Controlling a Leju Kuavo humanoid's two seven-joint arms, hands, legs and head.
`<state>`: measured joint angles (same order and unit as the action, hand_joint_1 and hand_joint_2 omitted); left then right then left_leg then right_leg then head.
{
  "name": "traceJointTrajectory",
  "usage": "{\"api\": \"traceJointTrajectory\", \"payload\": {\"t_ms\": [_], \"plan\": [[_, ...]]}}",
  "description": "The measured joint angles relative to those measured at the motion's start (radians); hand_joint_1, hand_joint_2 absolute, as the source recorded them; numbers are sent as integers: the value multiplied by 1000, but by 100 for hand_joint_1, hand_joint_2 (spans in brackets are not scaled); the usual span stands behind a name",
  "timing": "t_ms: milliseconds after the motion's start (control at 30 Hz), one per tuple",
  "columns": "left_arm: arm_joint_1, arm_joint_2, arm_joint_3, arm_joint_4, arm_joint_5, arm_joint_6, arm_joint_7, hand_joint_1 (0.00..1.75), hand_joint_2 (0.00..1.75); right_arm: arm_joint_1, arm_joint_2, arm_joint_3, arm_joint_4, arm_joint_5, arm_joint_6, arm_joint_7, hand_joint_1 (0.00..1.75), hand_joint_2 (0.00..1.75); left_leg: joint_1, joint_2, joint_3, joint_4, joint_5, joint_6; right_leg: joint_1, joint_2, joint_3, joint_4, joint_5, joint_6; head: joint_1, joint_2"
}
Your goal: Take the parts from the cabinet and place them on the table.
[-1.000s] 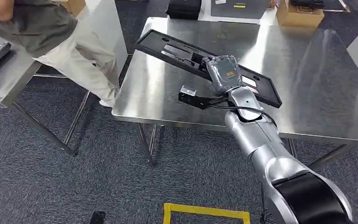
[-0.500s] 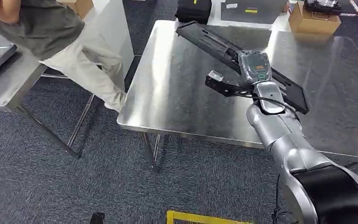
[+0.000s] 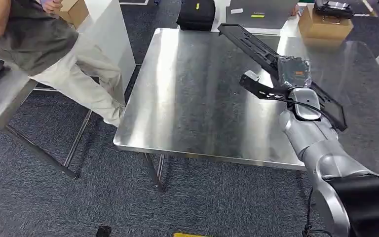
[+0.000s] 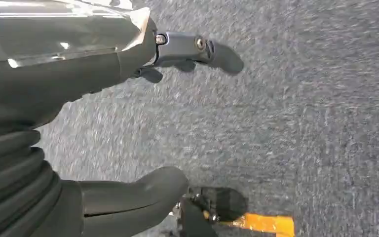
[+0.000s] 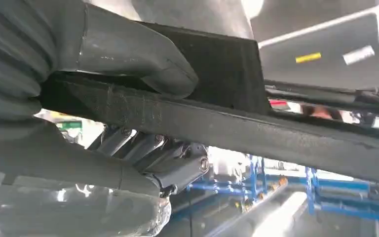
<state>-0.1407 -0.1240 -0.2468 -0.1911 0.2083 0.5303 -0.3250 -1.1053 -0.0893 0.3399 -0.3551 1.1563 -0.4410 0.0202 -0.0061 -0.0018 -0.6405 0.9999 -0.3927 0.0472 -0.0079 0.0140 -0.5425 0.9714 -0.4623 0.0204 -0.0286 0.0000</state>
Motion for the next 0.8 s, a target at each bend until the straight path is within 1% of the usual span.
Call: {"api": "traceJointTrajectory", "payload": {"t_ms": [33, 67, 100, 133, 167, 200, 233, 300, 333, 367, 400, 500, 600, 733, 800], "plan": [[0, 0, 0, 0, 0, 0, -2, 0, 175, 3, -1, -1, 3, 0, 0, 1, 175, 175, -1, -1, 0, 0, -3, 4, -1, -1, 2, -5, -1, 3, 1, 0], [0, 0, 0, 0, 1, 1, -8, 0, 175, 1, -3, -2, 4, 1, 0, 3, 175, 175, 0, -1, 7, -8, -1, 7, 2, 0, 7, -10, -1, 8, 0, 0], [2, -1, 1, -1, 2, 3, -18, 0, 175, 2, -8, -5, 5, 2, 0, 4, 175, 175, 11, 1, 22, -28, 3, 6, 7, -3, -2, -6, -10, 14, 2, 0], [1, -1, 2, -1, 2, 5, -32, 0, 175, 0, -8, -6, 8, 4, 2, 6, 175, 175, -1, -3, 23, -28, 8, -9, 7, -5, 15, -7, 12, 24, 6, 0], [0, -4, 5, -1, 3, 5, -40, 0, 175, -4, -11, -8, 10, 4, 6, 7, 175, 175, -2, -4, 27, -28, 4, -9, 10, -5, 21, -11, 9, 26, 3, 0], [-1, -5, 8, -1, 3, 9, -50, 0, 175, -4, -15, -8, 12, 5, 10, 8, 175, 175, -5, -7, 27, -26, 2, -8, 8, -5, 22, -14, 7, 22, 4, 0], [-1, -7, 10, -1, 3, 15, -58, 0, 175, -3, -16, -8, 15, 7, 13, 9, 175, 175, -7, -8, 25, -26, 2, -7, 8, -5, 22, -14, 7, 22, 4, 0], [0, -8, 11, -1, 5, 18, -65, 0, 175, -3, -17, -8, 20, 9, 13, 10, 175, 175, -12, -9, 20, -25, -1, -4, 7, -6, 25, -29, -5, 30, 4, 0], [0, -8, 14, -1, 8, 19, -68, 0, 175, -1, -18, -8, 22, 9, 13, 10, 175, 175, -13, -9, 18, -25, -1, -3, 6, -6, 24, -28, -5, 30, 2, 0], [1, -9, 16, -1, 10, 26, -73, 0, 175, 1, -19, -8, 26, 9, 14, 12, 175, 175, -13, -8, 18, -24, -1, -2, 6, -6, 24, -28, -5, 30, 4, 0], [1, -9, 17, -1, 10, 39, -83, 0, 175, 2, -21, -9, 28, 9, 15, 14, 175, 175, -13, -8, 18, -23, -2, -1, 6, -6, 24, -28, -5, 30, 3, 0], [2, -13, 18, -1, 1, 104, -130, 0, 175, 2, -24, -11, 33, 11, 15, 14, 175, 175, -14, -9, 18, -22, -1, 0, 5, -6, 25, -28, -5, 30, 3, 0], [3, -13, 18, -1, 2, 111, -132, 0, 175, 2, -24, -16, 37, 13, 19, 14, 175, 175, -15, -9, 18, -22, 0, 2, 5, -6, 25, -28, -3, 32, 3, 0], [6, -15, 19, -1, 0, 124, -160, 0, 175, 6, -24, -20, 43, 24, 28, 18, 175, 175, -15, -9, 18, -22, 1, 3, 5, -6, 26, -28, -3, 33, 3, 0], [6, -15, 20, -1, -1, 124, -164, 0, 175, 13, -25, -24, 45, 27, 29, 22, 175, 175, -14, -9, 19, -21, 1, 3, 5, -6, 26, -28, -3, 33, 4, 0]]}}
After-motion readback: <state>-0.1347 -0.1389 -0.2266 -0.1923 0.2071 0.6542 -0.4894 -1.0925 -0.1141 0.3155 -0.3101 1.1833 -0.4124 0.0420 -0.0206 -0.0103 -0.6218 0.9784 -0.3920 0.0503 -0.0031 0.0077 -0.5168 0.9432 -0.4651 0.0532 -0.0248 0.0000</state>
